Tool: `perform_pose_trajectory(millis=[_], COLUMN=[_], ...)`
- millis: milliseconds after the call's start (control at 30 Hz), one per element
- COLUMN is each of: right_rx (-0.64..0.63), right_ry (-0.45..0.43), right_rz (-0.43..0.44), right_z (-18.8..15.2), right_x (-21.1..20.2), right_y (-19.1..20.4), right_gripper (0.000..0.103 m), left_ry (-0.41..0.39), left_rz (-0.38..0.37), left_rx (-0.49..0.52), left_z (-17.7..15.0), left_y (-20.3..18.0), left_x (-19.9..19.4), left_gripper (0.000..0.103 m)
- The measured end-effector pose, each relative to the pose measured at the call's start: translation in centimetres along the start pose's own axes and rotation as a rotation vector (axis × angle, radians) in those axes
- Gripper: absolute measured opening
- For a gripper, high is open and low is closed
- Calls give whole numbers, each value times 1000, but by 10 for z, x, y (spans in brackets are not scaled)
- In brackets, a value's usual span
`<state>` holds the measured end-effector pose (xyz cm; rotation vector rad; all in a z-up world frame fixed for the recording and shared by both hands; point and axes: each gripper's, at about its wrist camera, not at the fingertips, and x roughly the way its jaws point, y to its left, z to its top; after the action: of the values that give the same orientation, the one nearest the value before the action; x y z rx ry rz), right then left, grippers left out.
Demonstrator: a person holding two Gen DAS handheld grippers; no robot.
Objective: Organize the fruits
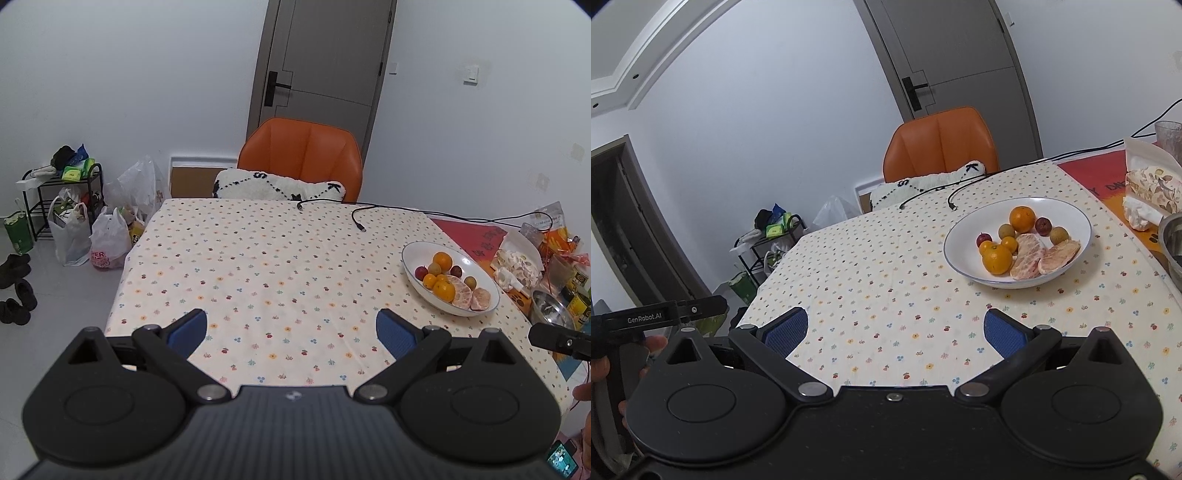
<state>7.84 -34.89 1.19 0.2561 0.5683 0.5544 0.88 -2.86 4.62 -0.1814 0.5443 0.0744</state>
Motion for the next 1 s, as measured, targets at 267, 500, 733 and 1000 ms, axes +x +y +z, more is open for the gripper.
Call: perform_pose_trajectory(millis=[267,500,733,1000], right_rx=[-3,-3,-3,-4], right_ry=[1,2,5,6], right_rz=[0,-1,-1,-1], right_z=[0,1,1,1], right_x=[0,0,1,1], right_y=[1,1,1,2], right_gripper=[103,103,103,103], left_ry=[6,7,7,8], left_rz=[-8,-13,-13,-14], left_rx=[11,17,17,22], left_z=[-1,-2,-2,-3], left_y=[-2,-4,-4,-5], left_x=[1,2,1,1], left_gripper=[97,97,97,97])
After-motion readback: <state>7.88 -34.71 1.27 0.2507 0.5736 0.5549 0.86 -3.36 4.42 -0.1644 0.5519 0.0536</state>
